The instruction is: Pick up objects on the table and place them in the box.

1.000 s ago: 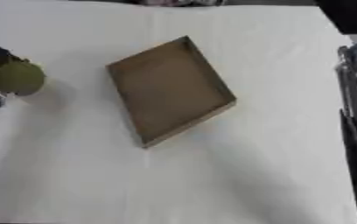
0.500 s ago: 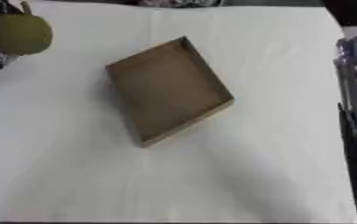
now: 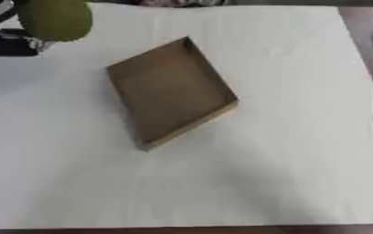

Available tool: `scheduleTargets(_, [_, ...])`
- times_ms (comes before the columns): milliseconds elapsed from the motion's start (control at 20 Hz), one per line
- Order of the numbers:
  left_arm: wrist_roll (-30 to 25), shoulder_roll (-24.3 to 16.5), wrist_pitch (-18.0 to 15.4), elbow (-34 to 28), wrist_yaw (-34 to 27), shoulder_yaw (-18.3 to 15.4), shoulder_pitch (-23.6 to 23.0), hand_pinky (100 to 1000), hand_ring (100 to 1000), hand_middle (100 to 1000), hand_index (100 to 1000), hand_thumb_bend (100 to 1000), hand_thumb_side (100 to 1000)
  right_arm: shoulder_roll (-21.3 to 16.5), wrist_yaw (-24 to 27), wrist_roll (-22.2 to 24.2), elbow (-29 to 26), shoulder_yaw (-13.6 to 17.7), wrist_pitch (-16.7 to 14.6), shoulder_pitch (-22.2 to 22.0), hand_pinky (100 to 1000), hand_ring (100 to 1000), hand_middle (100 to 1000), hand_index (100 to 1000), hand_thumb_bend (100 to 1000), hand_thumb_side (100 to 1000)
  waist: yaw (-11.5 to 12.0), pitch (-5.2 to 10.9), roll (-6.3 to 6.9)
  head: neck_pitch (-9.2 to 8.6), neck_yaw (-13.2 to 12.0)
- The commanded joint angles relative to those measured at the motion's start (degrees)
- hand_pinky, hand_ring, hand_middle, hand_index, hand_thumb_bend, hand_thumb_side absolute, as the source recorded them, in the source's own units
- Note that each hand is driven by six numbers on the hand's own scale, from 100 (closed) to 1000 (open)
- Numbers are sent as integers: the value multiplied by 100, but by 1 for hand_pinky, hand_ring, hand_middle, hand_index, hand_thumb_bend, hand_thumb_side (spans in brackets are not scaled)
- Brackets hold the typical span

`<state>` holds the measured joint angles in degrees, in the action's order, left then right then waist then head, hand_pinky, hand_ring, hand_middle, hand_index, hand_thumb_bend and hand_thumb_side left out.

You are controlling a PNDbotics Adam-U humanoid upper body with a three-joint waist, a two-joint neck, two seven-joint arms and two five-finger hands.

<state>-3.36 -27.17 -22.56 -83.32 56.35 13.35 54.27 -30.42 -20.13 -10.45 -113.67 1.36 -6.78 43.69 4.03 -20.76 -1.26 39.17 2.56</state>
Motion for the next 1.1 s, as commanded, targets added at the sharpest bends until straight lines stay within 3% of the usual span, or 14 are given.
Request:
scheduleTargets(50, [-55, 188, -77, 69, 173, -11, 158, 299, 488, 495, 675, 185, 100, -353, -14, 125, -92, 13, 89, 163, 744, 586, 652, 823, 100, 374, -44, 175, -26, 14, -73])
scheduleTargets(350, [96, 610, -81, 456, 615, -138, 259, 301, 490, 499, 680, 164, 100, -566, -22, 284, -92, -2, 230, 234, 743, 588, 651, 822, 100, 358, -175, 184, -87, 0, -180])
scheduleTargets(500, [259, 823, -70, 689, 775, -223, 333, 289, 484, 498, 684, 102, 100, -534, -10, 254, -92, 17, 265, 256, 743, 588, 649, 821, 100, 361, -232, 171, -111, -20, -208])
scheduleTargets(700, [337, 1074, -28, 1091, 961, -331, 401, 286, 482, 495, 686, 100, 100, -439, 6, 260, -92, -5, 288, 307, 745, 588, 650, 821, 100, 372, -312, 148, -162, -45, -253])
scheduleTargets(1000, [293, 1304, -5, 1488, 846, -481, 364, 291, 484, 493, 691, 100, 100, -280, 58, 255, -92, -32, 342, 322, 747, 588, 648, 822, 100, 408, -336, 123, -200, -78, -211])
scheduleTargets(1100, [266, 1395, -69, 1546, 747, -466, 356, 335, 495, 500, 700, 100, 110, -233, 72, 246, -92, -37, 361, 324, 748, 588, 648, 822, 100, 421, -344, 116, -211, -79, -202])
